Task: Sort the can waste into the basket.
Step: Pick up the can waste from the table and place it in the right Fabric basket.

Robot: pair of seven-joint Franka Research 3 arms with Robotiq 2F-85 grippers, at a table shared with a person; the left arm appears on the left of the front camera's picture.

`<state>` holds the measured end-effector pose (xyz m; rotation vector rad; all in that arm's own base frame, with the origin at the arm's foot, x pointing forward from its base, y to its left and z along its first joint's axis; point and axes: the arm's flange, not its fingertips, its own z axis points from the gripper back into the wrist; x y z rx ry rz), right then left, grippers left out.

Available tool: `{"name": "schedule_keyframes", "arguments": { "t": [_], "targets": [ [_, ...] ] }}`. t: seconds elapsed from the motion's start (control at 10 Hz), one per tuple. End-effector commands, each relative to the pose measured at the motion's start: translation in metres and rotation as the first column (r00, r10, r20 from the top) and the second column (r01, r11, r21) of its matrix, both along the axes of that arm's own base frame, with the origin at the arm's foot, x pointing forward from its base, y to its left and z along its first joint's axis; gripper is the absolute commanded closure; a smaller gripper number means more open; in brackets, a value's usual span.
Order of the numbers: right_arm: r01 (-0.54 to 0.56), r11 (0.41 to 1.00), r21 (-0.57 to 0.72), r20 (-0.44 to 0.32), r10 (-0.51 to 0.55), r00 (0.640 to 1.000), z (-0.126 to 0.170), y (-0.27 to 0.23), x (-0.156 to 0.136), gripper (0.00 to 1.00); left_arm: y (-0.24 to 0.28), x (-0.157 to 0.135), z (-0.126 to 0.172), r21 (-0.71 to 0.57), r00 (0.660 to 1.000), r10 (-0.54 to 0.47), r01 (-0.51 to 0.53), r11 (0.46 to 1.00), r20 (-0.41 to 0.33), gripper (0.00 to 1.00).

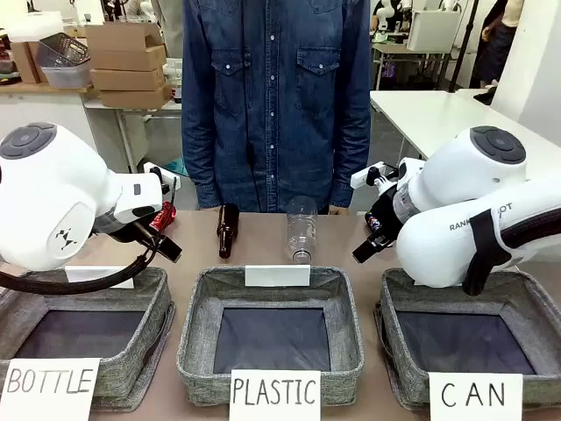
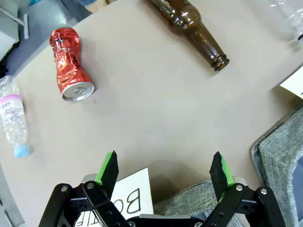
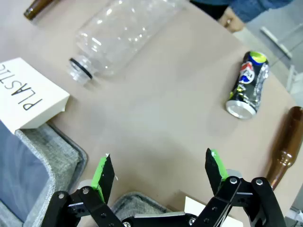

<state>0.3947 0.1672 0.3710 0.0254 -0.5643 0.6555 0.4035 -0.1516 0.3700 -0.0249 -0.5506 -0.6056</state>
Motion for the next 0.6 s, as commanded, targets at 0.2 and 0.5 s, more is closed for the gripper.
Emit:
{"name": "schedule_keyframes", "arguments": {
  "t": [0.2, 0.5],
  "targets": [
    [0.000, 1.000, 0.000, 0.000, 0.000, 1.000, 0.0000, 0.0000, 0.0000, 0.00, 0.0000, 0.0000, 0.0000, 0.000, 1.000, 0.000, 0.000, 1.000, 0.000, 0.00],
    [0.000, 1.000, 0.000, 0.000, 0.000, 1.000, 0.0000, 0.0000, 0.0000, 0.00, 0.0000, 0.0000, 0.0000, 0.000, 1.000, 0.000, 0.000, 1.000, 0.000, 0.00]
  ]
}}
